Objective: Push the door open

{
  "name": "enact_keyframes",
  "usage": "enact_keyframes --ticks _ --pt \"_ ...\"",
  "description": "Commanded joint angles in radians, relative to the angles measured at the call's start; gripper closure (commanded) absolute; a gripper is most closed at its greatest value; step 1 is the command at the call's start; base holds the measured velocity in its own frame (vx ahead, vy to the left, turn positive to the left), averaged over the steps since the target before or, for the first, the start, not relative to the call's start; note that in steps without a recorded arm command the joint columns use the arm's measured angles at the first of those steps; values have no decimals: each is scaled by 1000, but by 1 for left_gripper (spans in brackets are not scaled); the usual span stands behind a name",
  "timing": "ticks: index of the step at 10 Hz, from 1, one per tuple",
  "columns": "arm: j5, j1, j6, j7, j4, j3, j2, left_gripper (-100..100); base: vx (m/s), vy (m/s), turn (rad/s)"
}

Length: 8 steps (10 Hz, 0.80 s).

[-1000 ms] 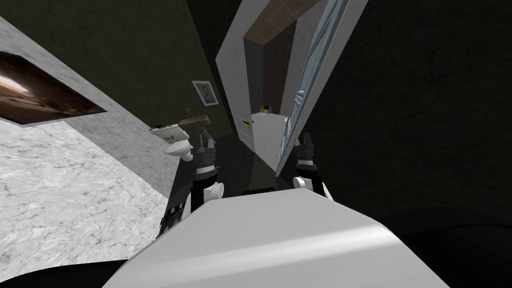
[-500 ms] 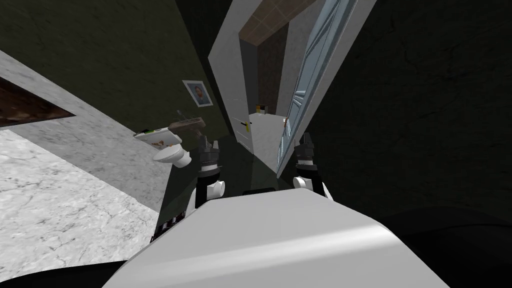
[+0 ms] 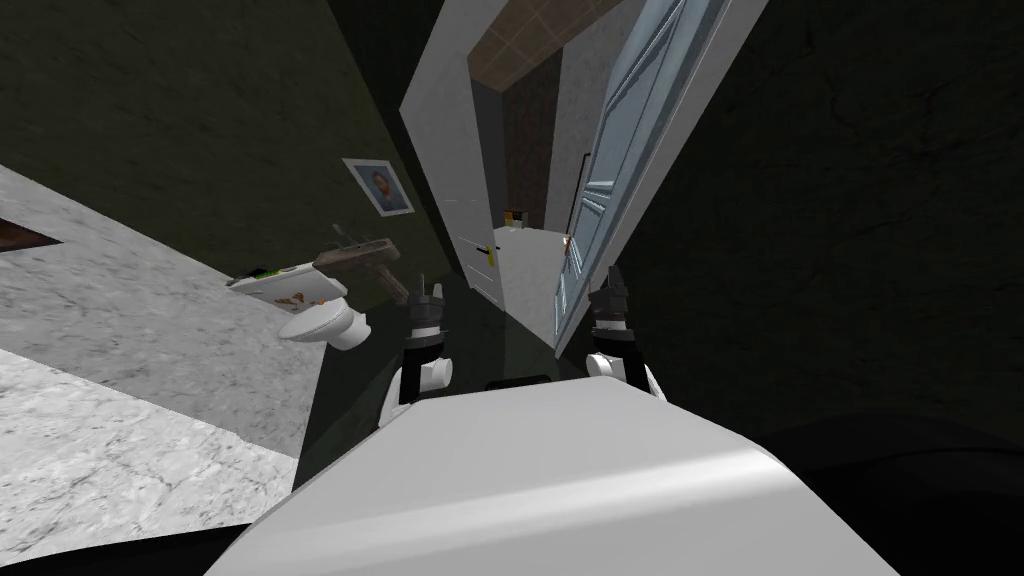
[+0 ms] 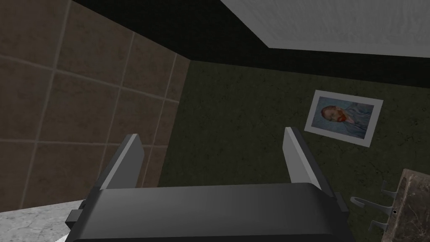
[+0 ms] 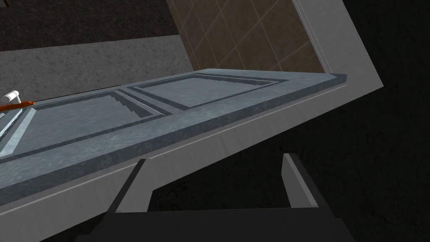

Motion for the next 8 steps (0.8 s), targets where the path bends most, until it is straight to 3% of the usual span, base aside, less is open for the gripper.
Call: enact_keyframes --ticks 1,8 --pt "5 -21 2 -3 36 5 8 -100 138 106 -131" --pt "22 -108 3 -18 193 22 29 -100 111 117 -148"
